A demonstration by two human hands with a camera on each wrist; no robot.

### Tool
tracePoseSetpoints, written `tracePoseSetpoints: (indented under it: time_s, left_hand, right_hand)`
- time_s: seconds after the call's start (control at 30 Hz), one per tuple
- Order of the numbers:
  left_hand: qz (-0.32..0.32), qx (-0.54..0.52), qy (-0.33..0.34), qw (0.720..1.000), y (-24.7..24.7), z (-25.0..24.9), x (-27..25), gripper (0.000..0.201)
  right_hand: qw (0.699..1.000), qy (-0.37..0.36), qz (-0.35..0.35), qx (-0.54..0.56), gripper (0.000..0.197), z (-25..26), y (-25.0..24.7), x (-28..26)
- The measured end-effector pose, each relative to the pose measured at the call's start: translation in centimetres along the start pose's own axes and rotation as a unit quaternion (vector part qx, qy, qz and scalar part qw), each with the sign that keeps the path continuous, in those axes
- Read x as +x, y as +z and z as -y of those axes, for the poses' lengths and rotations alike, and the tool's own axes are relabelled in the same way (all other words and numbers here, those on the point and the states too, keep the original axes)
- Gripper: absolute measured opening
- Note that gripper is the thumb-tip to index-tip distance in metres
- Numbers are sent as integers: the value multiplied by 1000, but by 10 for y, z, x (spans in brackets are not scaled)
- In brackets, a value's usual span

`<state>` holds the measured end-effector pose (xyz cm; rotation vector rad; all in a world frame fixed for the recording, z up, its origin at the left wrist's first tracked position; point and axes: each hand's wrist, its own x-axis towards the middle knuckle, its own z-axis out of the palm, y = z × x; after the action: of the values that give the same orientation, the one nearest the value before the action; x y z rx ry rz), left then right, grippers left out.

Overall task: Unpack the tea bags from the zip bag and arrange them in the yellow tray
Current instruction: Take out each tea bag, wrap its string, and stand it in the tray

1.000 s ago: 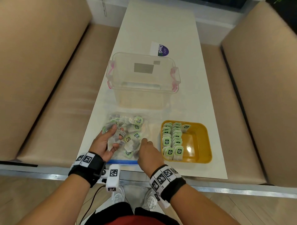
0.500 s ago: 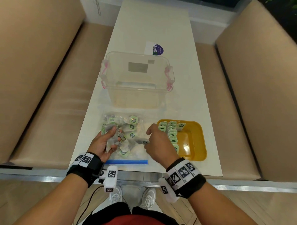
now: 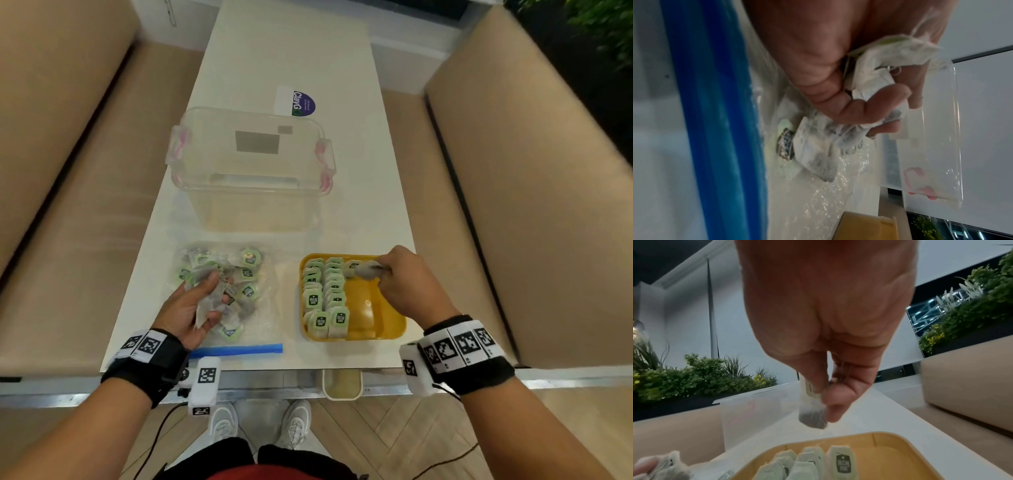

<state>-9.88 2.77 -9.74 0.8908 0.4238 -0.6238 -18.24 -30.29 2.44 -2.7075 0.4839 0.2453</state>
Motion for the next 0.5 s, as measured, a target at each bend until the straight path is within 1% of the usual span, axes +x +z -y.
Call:
tracePoseSetpoints:
  time_s: [0.1, 0.2, 0.3, 0.5]
  left_hand:
    - [-5, 5, 0, 1000, 1, 1, 0, 28]
    - [-14, 10, 2, 1000, 2, 1, -1, 28]
    - [-11, 6, 2, 1000, 3, -1, -3, 22]
    - [-17, 12, 3, 1000, 5, -2, -5, 12]
  right_hand:
    - [998, -35, -26, 45, 26, 0, -5, -2]
    - [997, -29, -50, 47, 24, -2, -4, -1]
    - [998, -9, -46, 30, 24, -10, 3, 6]
    - [999, -28, -37, 9, 24, -18, 10, 11]
